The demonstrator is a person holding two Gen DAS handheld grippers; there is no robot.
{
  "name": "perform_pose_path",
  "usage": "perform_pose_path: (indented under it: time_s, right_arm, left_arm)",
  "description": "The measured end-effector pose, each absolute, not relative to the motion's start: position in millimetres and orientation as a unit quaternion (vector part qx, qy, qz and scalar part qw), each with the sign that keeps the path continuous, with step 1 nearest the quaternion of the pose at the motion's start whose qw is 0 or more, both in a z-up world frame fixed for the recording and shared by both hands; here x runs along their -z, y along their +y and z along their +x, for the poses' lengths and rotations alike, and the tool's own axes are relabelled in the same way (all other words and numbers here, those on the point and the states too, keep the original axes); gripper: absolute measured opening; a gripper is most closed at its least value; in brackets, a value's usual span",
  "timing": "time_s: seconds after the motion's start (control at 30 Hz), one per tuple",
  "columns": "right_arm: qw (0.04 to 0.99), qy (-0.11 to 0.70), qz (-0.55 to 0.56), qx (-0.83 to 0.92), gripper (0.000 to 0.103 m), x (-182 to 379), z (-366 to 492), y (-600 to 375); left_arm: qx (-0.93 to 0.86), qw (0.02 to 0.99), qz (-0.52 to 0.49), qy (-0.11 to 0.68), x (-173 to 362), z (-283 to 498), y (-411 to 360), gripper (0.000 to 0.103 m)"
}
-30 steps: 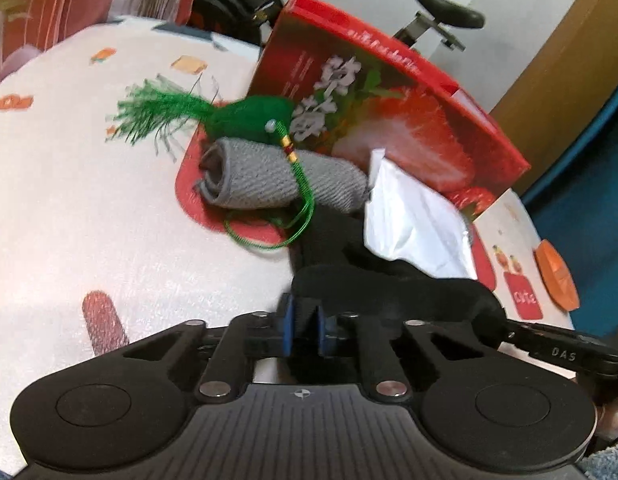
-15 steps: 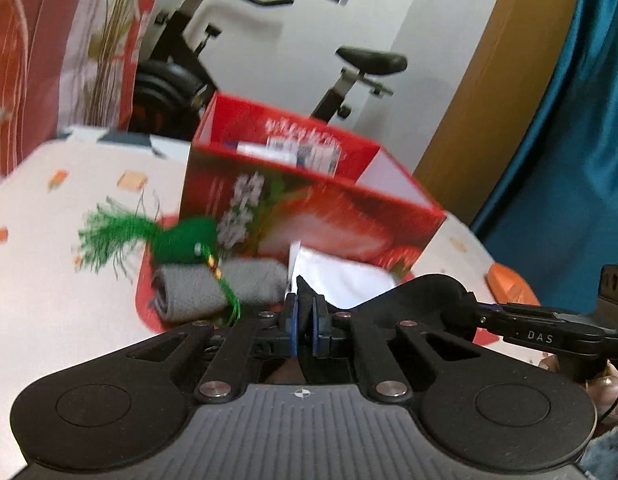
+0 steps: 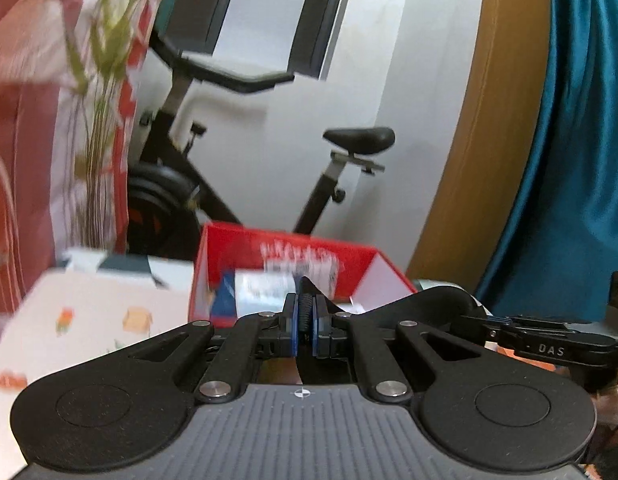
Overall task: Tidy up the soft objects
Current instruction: 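Lift the black eye mask with the right tool into the red box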
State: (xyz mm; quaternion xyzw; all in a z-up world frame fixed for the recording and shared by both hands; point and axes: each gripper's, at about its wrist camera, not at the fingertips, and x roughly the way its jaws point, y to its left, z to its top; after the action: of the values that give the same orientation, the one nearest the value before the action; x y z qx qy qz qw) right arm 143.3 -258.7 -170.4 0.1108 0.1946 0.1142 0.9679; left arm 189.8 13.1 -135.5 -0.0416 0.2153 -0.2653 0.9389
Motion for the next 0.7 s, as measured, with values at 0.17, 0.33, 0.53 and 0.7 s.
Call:
perform_pose_path:
  time_s: [0.17, 0.33, 0.53, 0.7]
  right_arm:
    - [0.972, 0.188, 0.091, -0.105, 0.009, 156.2, 185.1, -259.5]
    - [0.972, 0.207, 0.073, -0.081, 0.009, 162.8, 237.2, -260.5]
    - [0.950, 0.300, 0.050, -0.077, 0.009, 191.1, 293.0, -255.2]
    - [0.926, 0.367, 0.034, -0.078, 0.009, 214.6, 316.2, -246.5]
  left_arm:
    - [0.245, 0.948, -0.005, 0.201, 120.3, 226.1, -8.0, 0.007]
    - [0.226, 0.952, 0.026, 0.205, 125.9, 264.4, -29.7, 0.007]
    - [0.217, 0.937, 0.048, 0.271, 153.5, 316.6, -47.3, 0.007]
    - [0.216, 0.916, 0.061, 0.332, 178.5, 343.5, -53.4, 0.007]
